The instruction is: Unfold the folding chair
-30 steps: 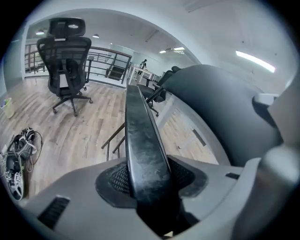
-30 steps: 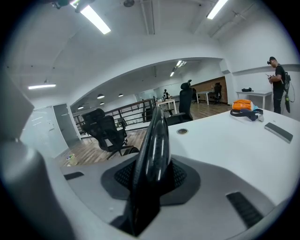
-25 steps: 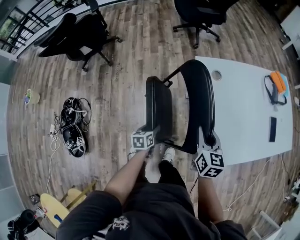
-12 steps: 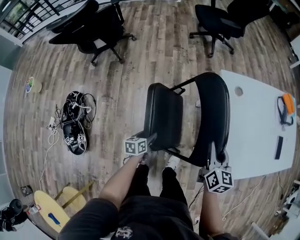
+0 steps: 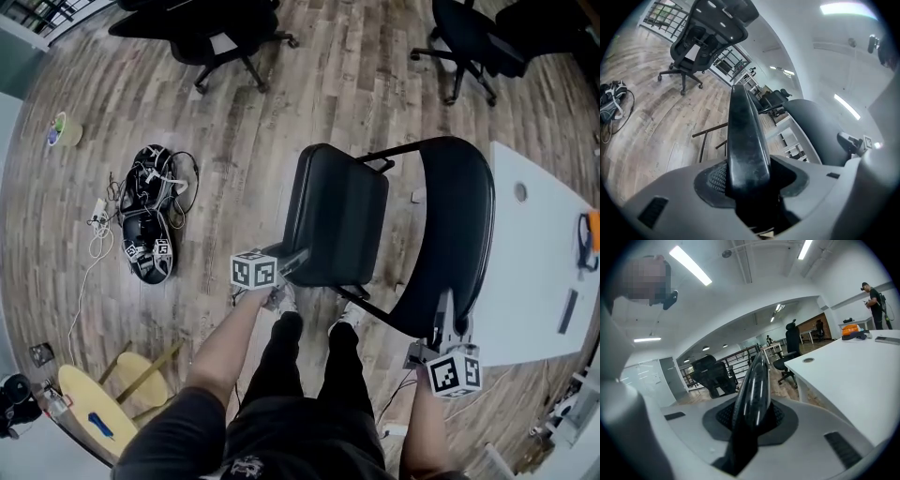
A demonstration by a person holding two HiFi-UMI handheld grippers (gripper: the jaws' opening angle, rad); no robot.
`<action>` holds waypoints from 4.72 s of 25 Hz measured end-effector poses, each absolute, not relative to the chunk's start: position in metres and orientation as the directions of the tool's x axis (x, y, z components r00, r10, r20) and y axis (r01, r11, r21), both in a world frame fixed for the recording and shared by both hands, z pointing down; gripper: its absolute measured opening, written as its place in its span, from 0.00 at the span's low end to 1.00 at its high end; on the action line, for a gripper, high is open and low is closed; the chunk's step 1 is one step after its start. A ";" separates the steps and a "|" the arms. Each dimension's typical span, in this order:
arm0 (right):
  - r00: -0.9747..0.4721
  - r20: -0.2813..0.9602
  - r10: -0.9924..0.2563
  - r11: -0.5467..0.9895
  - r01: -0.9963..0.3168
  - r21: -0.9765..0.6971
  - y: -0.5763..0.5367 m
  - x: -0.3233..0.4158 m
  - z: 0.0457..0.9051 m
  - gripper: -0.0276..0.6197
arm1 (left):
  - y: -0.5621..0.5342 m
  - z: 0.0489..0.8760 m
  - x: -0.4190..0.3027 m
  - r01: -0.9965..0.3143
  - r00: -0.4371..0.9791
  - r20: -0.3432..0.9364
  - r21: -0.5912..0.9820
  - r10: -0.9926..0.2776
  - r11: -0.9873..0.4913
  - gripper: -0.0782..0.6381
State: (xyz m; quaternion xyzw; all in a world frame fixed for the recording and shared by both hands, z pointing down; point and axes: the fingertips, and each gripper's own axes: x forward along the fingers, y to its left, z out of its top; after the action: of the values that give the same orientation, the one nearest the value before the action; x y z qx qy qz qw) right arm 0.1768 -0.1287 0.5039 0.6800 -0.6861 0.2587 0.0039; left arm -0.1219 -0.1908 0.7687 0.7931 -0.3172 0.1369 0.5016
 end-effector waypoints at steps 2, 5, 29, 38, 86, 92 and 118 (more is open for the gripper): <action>-0.079 0.350 -0.933 -0.056 -0.931 -0.361 -0.131 0.169 0.509 0.17 | -0.194 0.779 -0.136 -0.611 0.782 0.506 0.736 -0.364 -0.291 0.41; -0.089 0.342 -0.936 -0.049 -0.926 -0.375 -0.132 0.160 0.517 0.16 | -0.197 0.798 -0.156 -0.561 0.814 0.457 0.779 -0.359 -0.280 0.41; -0.119 0.324 -0.938 -0.031 -0.906 -0.422 -0.147 0.076 0.590 0.16 | -0.218 0.954 -0.291 -0.375 0.853 0.329 0.926 -0.404 -0.038 0.45; -0.107 0.320 -0.941 -0.036 -0.911 -0.412 -0.149 0.055 0.598 0.16 | -0.228 0.967 -0.308 -0.349 0.847 0.286 0.935 -0.448 -0.061 0.47; -0.128 0.137 -0.982 0.139 -0.987 0.078 0.054 0.008 0.411 0.07 | -0.001 0.455 -0.186 -0.882 0.471 0.282 0.186 -0.836 -0.434 0.12; -0.157 0.134 -0.978 0.167 -0.984 0.067 0.106 -0.004 0.396 0.06 | 0.064 0.421 -0.165 -0.890 0.455 0.249 0.169 -0.855 -0.424 0.12; -0.165 0.087 -0.982 0.174 -0.979 0.108 0.185 0.006 0.376 0.06 | 0.158 0.399 -0.154 -0.899 0.435 0.231 0.053 -0.870 -0.435 0.12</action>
State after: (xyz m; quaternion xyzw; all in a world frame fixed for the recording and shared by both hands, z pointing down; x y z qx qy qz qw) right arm 0.0064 0.1853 0.3764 0.6424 -0.7632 -0.0135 0.0683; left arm -0.1536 0.1577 0.3987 0.8428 -0.5248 0.0848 0.0843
